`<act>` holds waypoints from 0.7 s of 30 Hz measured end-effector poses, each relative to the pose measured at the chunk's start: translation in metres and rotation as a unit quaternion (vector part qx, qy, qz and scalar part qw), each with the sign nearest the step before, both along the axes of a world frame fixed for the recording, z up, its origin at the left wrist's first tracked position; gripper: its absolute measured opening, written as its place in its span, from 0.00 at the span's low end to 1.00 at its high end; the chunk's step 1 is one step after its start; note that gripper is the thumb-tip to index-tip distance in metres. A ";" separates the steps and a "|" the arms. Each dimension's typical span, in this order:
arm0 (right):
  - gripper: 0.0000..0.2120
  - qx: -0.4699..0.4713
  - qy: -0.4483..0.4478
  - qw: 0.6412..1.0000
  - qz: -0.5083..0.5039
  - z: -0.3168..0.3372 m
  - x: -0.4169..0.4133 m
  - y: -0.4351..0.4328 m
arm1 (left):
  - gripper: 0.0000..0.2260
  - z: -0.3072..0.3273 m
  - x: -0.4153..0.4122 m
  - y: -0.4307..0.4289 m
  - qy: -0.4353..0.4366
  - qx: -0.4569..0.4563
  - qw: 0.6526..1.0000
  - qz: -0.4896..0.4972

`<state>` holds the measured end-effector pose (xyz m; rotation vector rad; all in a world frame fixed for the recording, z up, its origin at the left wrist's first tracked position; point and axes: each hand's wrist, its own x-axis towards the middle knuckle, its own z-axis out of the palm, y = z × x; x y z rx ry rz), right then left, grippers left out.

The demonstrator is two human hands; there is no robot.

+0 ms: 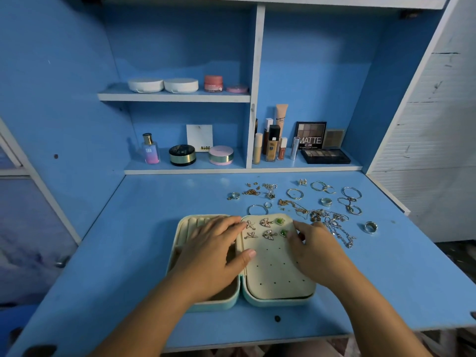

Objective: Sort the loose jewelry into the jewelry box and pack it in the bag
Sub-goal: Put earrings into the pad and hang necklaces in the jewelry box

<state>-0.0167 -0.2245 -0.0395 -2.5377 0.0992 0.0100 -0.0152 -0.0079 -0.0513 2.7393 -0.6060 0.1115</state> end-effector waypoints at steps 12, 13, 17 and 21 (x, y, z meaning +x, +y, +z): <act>0.13 -0.054 0.009 0.998 0.018 0.001 0.006 -0.002 | 0.44 0.017 0.016 0.020 0.018 0.038 0.999 -0.005; 0.13 -0.057 0.006 0.998 0.021 0.001 0.006 -0.003 | 0.44 0.016 0.019 0.023 0.022 0.041 0.999 -0.003; 0.14 -0.053 0.004 0.998 0.043 0.004 0.007 -0.007 | 0.47 0.005 0.022 0.028 0.011 0.046 0.999 0.005; 0.14 -0.013 0.006 0.998 0.057 0.012 0.015 -0.019 | 0.46 0.001 0.024 0.029 -0.006 0.028 1.000 0.014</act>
